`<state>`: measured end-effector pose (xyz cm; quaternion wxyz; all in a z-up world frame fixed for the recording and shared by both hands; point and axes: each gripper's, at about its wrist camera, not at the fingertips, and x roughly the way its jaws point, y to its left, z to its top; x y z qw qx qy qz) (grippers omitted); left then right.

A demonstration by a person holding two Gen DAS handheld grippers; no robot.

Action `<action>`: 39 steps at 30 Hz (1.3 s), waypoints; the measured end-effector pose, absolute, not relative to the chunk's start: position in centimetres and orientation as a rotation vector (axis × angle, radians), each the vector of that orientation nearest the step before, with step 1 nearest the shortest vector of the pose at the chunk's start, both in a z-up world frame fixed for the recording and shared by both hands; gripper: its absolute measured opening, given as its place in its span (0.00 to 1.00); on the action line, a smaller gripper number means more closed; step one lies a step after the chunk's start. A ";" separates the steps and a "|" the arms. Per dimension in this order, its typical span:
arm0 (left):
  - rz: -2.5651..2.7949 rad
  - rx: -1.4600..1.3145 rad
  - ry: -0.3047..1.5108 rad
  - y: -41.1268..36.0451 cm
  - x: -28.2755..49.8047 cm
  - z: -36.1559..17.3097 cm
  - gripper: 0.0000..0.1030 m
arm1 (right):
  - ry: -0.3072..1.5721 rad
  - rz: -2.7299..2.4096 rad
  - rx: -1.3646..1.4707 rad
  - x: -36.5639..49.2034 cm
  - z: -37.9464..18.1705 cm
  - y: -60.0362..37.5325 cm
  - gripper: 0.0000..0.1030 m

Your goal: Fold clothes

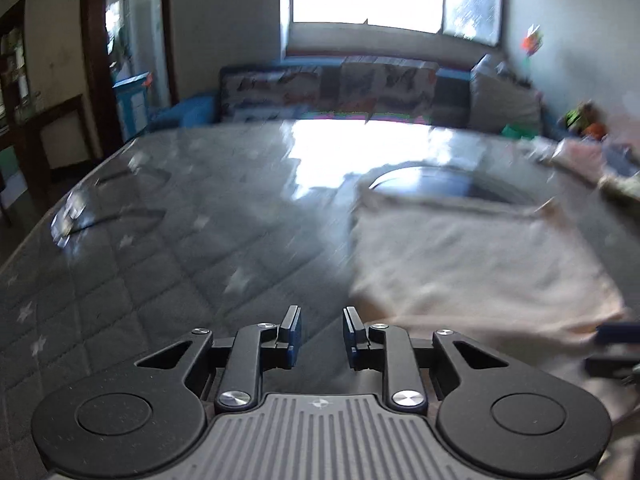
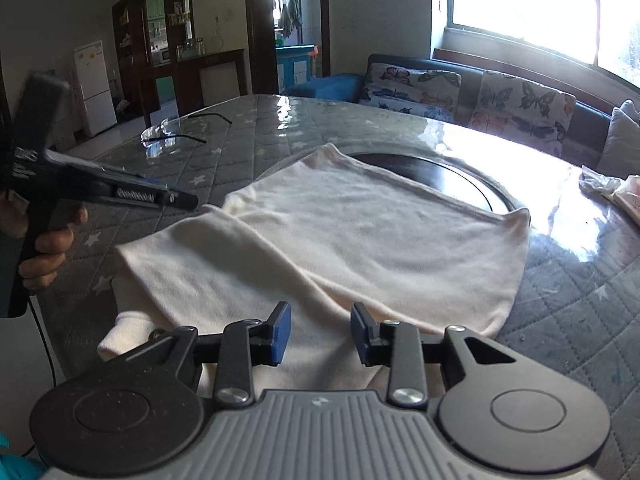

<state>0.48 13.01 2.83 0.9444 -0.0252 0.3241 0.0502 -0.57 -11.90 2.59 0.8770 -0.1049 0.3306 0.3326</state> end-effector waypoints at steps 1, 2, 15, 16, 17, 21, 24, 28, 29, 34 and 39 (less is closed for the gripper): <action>0.078 -0.053 0.650 12.6 0.7 3.2 0.24 | 0.691 0.693 -0.217 -0.5 2.6 -11.8 0.32; 0.056 -0.053 0.644 12.1 1.1 3.3 0.25 | 0.692 0.694 -0.217 -0.4 2.5 -11.8 0.32; 0.094 0.047 0.713 11.7 3.0 0.5 0.33 | 0.696 0.700 -0.247 -0.7 2.1 -12.5 0.36; 0.094 0.046 0.709 11.7 2.9 0.6 0.34 | 0.694 0.698 -0.249 -0.7 2.1 -12.5 0.36; 0.090 0.045 0.702 11.7 2.7 0.9 0.35 | 0.692 0.696 -0.251 -0.8 2.2 -12.5 0.36; 0.047 0.058 0.664 11.1 0.8 2.1 0.43 | 0.679 0.695 -0.254 -1.1 2.5 -12.8 0.36; -0.013 0.081 0.640 10.5 -1.3 2.9 0.47 | 0.662 0.708 -0.254 -1.6 2.8 -13.0 0.36; -0.130 0.110 0.618 9.7 -4.4 3.5 0.51 | 0.684 0.722 -0.287 -2.0 2.0 -13.0 0.37; -0.159 0.121 0.614 9.5 -5.2 3.5 0.53 | 0.684 0.723 -0.297 -2.1 1.8 -13.0 0.37; -0.298 0.190 0.619 8.6 -9.1 3.4 0.60 | 0.668 0.737 -0.330 -3.4 2.5 -13.5 0.38; -0.355 0.288 0.615 6.6 -11.4 2.3 0.63 | 0.649 0.756 -0.406 -5.2 3.1 -14.2 0.44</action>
